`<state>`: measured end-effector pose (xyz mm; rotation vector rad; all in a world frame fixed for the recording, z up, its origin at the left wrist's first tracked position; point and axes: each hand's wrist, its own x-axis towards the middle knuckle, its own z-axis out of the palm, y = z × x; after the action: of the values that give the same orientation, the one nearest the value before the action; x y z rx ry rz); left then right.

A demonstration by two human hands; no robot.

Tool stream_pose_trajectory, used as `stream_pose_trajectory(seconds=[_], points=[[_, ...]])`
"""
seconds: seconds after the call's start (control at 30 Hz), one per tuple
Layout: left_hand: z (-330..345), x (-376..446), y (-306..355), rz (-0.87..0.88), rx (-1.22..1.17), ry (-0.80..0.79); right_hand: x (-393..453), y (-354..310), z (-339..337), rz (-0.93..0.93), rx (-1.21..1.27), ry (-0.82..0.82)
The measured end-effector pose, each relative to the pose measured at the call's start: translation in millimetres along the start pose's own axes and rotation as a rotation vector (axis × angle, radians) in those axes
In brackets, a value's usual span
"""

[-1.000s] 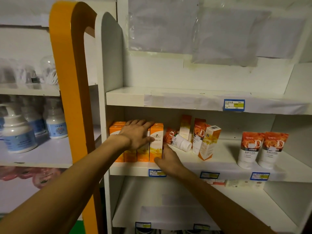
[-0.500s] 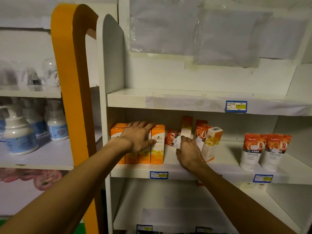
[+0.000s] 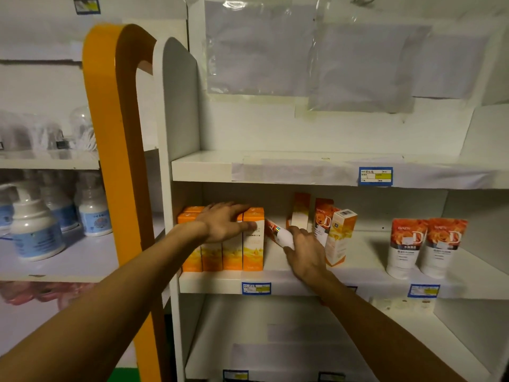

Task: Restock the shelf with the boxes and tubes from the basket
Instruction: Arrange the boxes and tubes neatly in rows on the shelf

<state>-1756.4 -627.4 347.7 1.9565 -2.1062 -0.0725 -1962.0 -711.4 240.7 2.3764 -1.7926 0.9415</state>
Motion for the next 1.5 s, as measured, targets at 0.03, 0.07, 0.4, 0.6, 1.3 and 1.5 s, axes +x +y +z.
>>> stream_pose_trajectory(seconds=[0.03, 0.07, 0.4, 0.6, 1.3, 1.5], points=[[-3, 1, 1, -0.014, -0.097, -0.018, -3, 2, -2, 0.019, 0.057, 0.020], [-6, 3, 1, -0.033, -0.187, -0.042, -7, 4, -4, 0.034, 0.107, 0.036], [2, -5, 43, 0.187, -0.014, 0.423, -47, 28, -31, 0.002, 0.481, 0.126], [33, -15, 91, 0.385, 0.041, 0.392, -64, 39, -42, 0.060, 0.747, 0.133], [111, 20, 125, -0.103, -1.021, 0.299, -85, 88, -48, 0.092, 0.681, 0.273], [110, 28, 121, -0.121, -0.865, 0.320, -55, 106, -50, 0.288, 0.514, 0.290]])
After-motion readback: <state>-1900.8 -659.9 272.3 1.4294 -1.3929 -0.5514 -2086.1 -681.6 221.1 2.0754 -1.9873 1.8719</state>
